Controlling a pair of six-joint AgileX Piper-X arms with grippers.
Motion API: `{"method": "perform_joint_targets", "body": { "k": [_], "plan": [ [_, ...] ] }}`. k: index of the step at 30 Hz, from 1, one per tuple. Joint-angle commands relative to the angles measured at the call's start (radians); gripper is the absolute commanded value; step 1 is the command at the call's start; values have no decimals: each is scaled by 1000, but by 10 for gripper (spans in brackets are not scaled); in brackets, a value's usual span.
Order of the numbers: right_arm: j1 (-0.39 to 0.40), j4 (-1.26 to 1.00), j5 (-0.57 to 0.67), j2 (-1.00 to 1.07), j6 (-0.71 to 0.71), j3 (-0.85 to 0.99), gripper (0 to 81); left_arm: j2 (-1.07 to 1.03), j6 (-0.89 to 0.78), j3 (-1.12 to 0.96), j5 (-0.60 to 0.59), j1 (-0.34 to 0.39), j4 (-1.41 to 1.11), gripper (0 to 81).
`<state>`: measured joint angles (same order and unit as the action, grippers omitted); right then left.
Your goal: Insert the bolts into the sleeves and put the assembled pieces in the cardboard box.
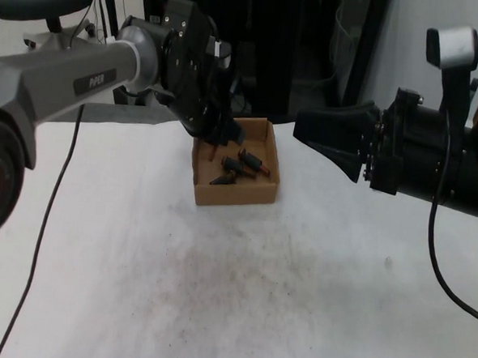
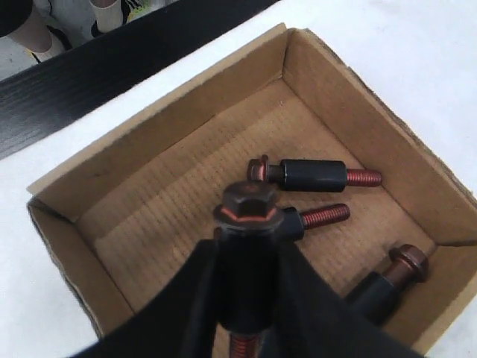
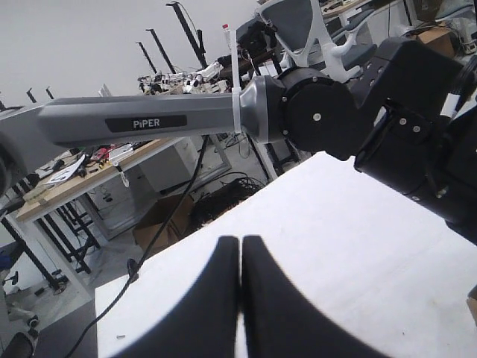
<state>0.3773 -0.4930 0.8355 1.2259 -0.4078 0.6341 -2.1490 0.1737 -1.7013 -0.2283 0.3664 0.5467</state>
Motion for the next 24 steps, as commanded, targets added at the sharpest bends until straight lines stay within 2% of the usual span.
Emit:
{"method": "perform_joint_targets", "body": {
  "k": [1,4,11,13,16,21,24],
  "plan": [
    [-3,-12,12,-2,-4,-1,8,8,28,-14,6,-2,-13,286],
    [-3,-12,17,-2,-4,-1,8,8,28,-14,12,-2,-13,360],
    [-3,-12,37,-2,-4,-1,8,10,22,-14,33,-2,-13,351],
    [-3,-12,37,-2,-4,-1,8,19,14,-14,33,-2,-6,271],
    [-3,-12,30,-2,2,-1,8,48,27,-14,33,-2,-5,8],
    [-14,-12,10,-2,12,-1,8,124,44,-12,16,-2,39,4],
    [-46,-12,-15,-14,17,-1,8,192,44,-12,-63,-2,141,4]
  ]
}}
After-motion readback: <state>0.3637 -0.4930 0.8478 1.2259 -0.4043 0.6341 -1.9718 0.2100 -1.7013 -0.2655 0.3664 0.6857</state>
